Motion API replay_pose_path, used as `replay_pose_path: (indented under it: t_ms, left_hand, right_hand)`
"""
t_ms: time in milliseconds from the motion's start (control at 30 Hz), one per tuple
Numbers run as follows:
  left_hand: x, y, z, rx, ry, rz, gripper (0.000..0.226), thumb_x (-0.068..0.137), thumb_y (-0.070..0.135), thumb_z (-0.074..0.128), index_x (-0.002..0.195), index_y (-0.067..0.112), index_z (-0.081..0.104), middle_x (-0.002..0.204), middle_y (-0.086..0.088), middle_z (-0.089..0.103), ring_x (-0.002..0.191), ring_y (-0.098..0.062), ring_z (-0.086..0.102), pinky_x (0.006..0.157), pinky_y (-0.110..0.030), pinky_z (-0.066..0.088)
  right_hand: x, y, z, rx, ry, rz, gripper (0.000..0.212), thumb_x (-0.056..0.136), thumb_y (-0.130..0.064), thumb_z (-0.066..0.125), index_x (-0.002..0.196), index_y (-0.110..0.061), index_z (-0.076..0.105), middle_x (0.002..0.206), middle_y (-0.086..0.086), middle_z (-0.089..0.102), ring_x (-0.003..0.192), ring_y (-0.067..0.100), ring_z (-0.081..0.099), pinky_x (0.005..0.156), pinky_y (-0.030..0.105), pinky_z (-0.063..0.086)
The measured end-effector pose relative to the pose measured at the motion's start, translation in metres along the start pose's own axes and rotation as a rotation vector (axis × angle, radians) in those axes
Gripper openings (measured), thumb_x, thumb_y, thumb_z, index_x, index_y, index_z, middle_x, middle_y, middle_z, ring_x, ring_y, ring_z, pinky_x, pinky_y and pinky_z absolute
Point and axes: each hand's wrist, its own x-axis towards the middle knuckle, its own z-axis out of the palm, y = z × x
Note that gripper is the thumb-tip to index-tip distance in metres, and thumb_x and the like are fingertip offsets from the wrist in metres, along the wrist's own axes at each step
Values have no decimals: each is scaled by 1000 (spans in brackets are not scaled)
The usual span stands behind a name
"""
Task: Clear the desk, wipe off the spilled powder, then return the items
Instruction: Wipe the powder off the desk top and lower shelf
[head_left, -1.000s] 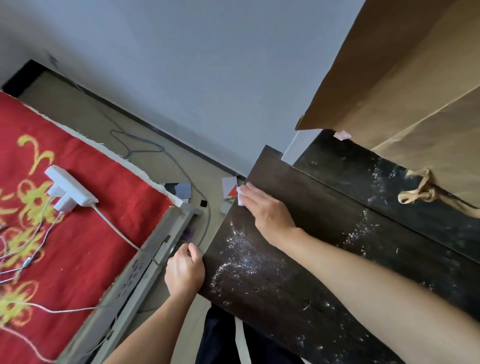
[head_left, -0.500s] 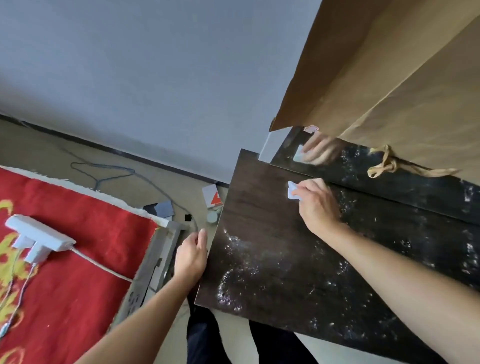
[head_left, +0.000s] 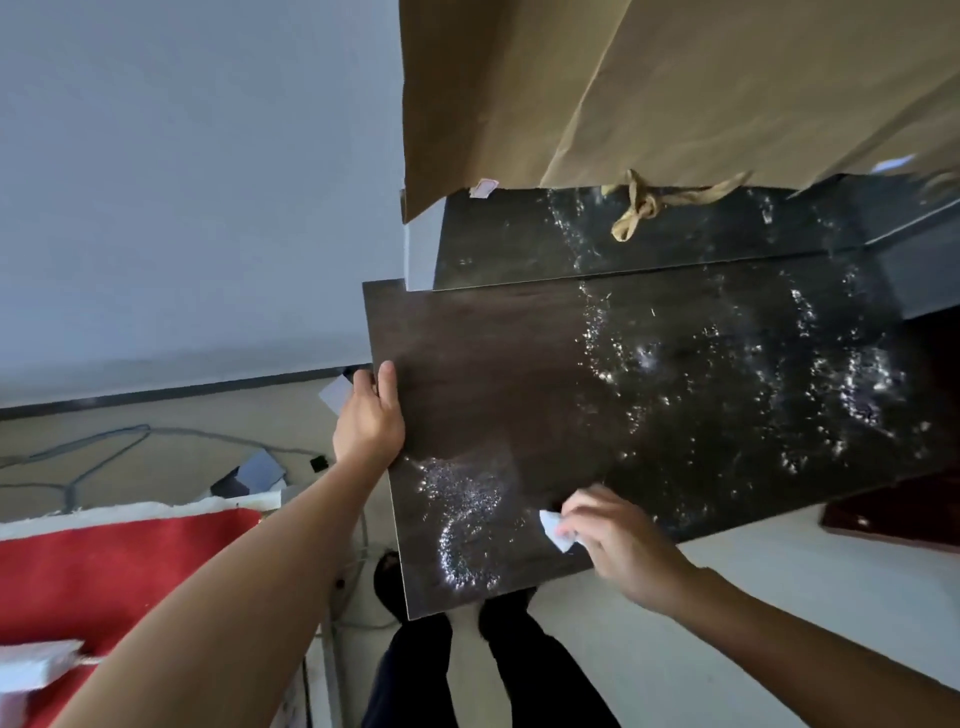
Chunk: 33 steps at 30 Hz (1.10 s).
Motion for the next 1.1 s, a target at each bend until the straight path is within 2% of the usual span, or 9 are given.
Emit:
replay_pose_path:
  t_ms: [133, 233, 400, 567, 633, 767, 867, 1000, 1100]
  left_hand:
    - [1, -3, 3, 18, 30, 11, 52, 98, 57, 17, 99, 11, 43, 107, -16, 59, 98, -38, 54, 75, -40, 36]
    - [3, -5, 5, 32, 45, 12, 53, 98, 57, 17, 99, 12, 44, 102, -14, 58, 95, -37, 54, 74, -40, 37]
    - [3, -5, 4, 33, 44, 16, 54, 98, 56, 17, 103, 10, 45, 104, -15, 60, 97, -38, 55, 75, -40, 37]
    - [1, -2, 1, 29, 30, 16, 55, 98, 56, 17, 104, 9, 45, 109, -17, 60, 100, -38, 55, 75, -40, 36]
    - [1, -2, 1, 33, 26, 14, 54, 98, 56, 17, 104, 10, 45, 110, -17, 60, 100, -38, 55, 75, -39, 36]
    - [2, -5, 3, 19, 38, 19, 55, 98, 56, 18, 107, 9, 46, 110, -15, 60, 101, -37, 54, 76, -38, 35]
    - [5, -8, 6, 22, 60, 22, 57, 98, 56, 18, 110, 8, 48, 112, -14, 60, 103, -37, 54, 77, -39, 36]
    - [5, -8, 7, 36, 59, 16, 57, 97, 57, 18, 105, 9, 47, 106, -14, 60, 97, -36, 54, 74, -38, 36]
    - [2, -5, 5, 40, 54, 10, 58, 97, 59, 16, 107, 10, 47, 108, -14, 60, 97, -35, 54, 74, -38, 36]
  right_hand:
    - [113, 7, -23, -120, 313, 75, 38, 80, 7, 48, 110, -10, 66, 93, 7, 60, 86, 26, 53, 77, 35, 45]
    - [166, 6, -11, -122, 369, 128, 44, 74, 13, 51, 108, -8, 69, 91, 14, 58, 82, 35, 54, 69, 41, 50]
    - [61, -16, 38, -50, 218, -19, 30, 81, 12, 62, 100, -10, 67, 92, 3, 55, 84, 23, 52, 67, 33, 49]
    - [-20, -24, 34, -14, -37, -101, 11, 92, -13, 52, 90, -20, 60, 90, -9, 44, 85, 12, 49, 66, 31, 49]
    - [13, -22, 15, -30, 40, -71, 17, 93, -16, 48, 88, -18, 64, 87, -5, 48, 80, 15, 46, 67, 35, 45]
    - [131, 4, -13, -124, 345, 99, 41, 80, 8, 49, 110, -11, 69, 92, 12, 57, 85, 32, 55, 74, 36, 47]
    - [164, -1, 0, -145, 405, 133, 39, 78, 9, 49, 107, -7, 70, 91, 16, 57, 81, 36, 53, 68, 40, 50]
    - [85, -23, 44, -71, 244, -73, 30, 83, 8, 57, 107, -7, 68, 94, 8, 58, 86, 25, 51, 70, 31, 48]
    - [2, -33, 55, 23, 12, -184, 18, 93, -10, 51, 102, -9, 67, 91, 2, 54, 88, 15, 48, 77, 15, 40]
